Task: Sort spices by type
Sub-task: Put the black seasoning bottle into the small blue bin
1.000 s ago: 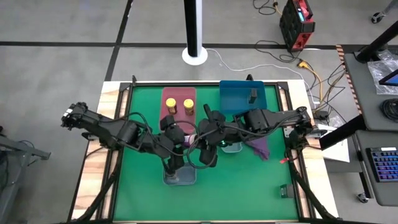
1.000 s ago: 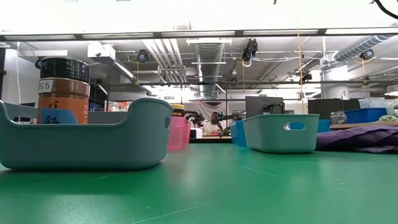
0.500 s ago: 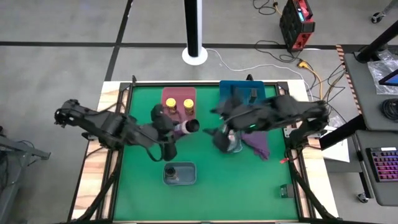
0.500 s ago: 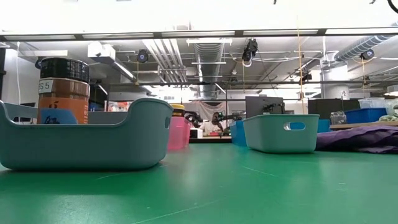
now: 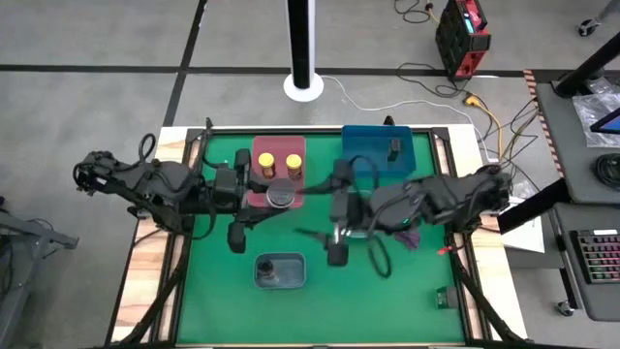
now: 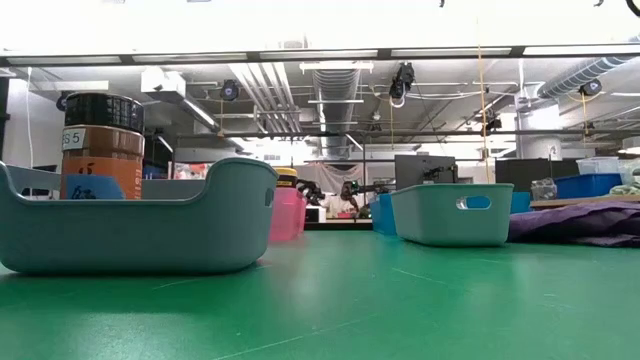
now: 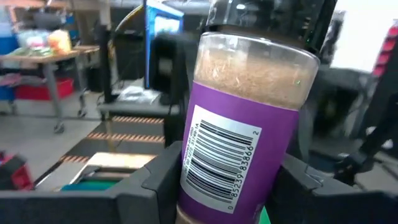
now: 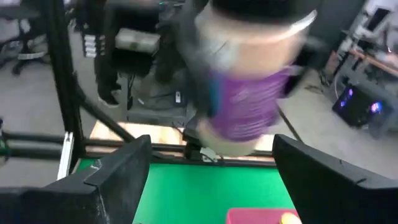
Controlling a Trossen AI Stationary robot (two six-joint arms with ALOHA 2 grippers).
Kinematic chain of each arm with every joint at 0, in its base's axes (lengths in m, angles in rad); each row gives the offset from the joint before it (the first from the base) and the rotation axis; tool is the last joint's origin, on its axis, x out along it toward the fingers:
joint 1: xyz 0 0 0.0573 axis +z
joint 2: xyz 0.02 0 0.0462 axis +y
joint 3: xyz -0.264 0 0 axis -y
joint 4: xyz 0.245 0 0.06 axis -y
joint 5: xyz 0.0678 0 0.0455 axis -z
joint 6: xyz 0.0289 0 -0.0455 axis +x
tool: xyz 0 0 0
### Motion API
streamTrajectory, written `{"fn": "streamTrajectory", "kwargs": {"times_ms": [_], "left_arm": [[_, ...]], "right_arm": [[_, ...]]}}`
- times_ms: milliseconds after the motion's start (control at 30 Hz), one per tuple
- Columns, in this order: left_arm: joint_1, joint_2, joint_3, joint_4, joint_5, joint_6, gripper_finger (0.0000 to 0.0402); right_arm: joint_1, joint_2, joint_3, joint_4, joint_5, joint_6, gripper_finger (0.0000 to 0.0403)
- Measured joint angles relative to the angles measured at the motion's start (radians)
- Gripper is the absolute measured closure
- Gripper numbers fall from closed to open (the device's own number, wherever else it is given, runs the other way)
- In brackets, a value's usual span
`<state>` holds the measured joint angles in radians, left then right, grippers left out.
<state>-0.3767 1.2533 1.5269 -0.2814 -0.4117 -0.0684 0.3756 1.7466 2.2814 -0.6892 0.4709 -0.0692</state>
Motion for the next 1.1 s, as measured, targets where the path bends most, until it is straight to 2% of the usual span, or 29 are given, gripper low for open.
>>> {"fn": "streamTrajectory", "kwargs": {"times_ms": [267,433,667,867,1100], "left_arm": [[0.0,0.0,0.0,0.126,0.085,0.008,0.0241],[0.0,0.022,0.0,0.158,0.09,0.007,0.024],[0.001,0.058,0.0,0.236,0.085,0.01,0.024],[0.0,0.063,0.0,0.238,0.087,0.008,0.0239],[0.0,0.066,0.0,0.234,0.075,0.015,0.0207]], "right_arm": [[0.0,0.02,-0.006,0.113,0.002,-0.094,0.0086],[-0.008,0.022,-0.006,0.188,-0.003,-0.141,0.009],[-0.021,0.041,-0.006,0.195,-0.053,-0.126,0.0093],[-0.022,0.045,-0.006,0.197,-0.054,-0.126,0.0128],[-0.024,0.045,-0.006,0.186,-0.04,-0.107,0.0209]]}}
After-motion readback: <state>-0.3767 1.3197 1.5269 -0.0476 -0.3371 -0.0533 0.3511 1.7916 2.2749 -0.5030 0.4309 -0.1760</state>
